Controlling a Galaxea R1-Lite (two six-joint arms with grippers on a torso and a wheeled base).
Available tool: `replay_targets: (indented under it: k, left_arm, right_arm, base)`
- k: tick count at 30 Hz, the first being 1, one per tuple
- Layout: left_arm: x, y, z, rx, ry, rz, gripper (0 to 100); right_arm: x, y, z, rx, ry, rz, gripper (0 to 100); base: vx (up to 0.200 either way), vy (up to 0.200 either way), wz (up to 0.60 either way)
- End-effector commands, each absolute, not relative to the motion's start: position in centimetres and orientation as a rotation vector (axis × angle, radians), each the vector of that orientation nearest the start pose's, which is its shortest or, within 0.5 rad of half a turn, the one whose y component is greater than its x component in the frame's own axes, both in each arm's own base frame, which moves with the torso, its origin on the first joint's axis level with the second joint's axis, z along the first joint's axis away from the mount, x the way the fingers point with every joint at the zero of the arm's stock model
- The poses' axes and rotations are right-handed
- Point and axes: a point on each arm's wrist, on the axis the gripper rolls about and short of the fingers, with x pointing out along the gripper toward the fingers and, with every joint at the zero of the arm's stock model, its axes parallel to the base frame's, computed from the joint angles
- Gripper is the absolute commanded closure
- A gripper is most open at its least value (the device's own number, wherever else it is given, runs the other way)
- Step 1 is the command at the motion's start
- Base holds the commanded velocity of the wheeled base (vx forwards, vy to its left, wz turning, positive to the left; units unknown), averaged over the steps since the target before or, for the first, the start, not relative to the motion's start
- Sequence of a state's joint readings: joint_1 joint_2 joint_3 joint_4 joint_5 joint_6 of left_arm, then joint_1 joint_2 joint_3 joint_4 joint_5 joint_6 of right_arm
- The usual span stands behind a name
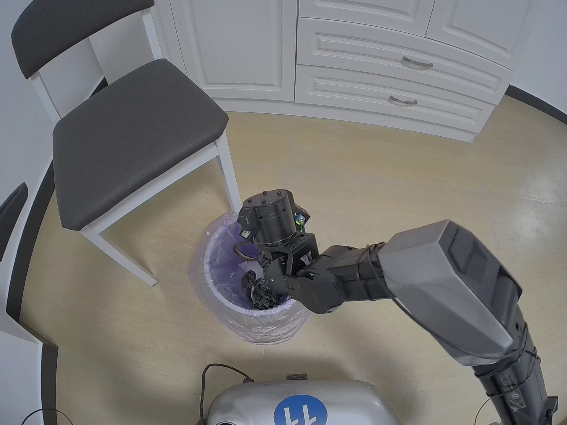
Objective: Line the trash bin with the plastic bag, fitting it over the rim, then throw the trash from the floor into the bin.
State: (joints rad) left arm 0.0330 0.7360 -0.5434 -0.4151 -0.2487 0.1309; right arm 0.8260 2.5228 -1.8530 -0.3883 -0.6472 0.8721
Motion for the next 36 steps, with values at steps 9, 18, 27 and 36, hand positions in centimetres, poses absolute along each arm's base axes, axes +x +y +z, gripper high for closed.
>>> replay_targets:
  k: [9,18,27,36]
  left_arm:
    - [9.3,-1.3,24.2,0.202,-0.097,-0.308,0]
    - [10.7,-1.3,23.3,0.196,-0.029,-0.312,0]
    - [14.6,0.0,21.5,0.178,0.091,-0.212,0]
    - [17.5,0.4,19.2,0.173,0.134,-0.203,0]
  right_arm:
    - [29.5,25.8,14.7,0.212,0.150,0.329,0]
    - [26.3,14.5,12.6,-0.396,-0.053,0.432,0]
    - [26.0,7.4,9.9,-0.587,-0.013,0.446,0]
    - [27.4,5.1,8.3,-0.576,0.040,0.452,0]
  base:
    - [0.000,0.000,0.00]
    - [0.000,0.000,0.00]
    - [0.000,0.000,0.00]
    - [0.000,0.000,0.00]
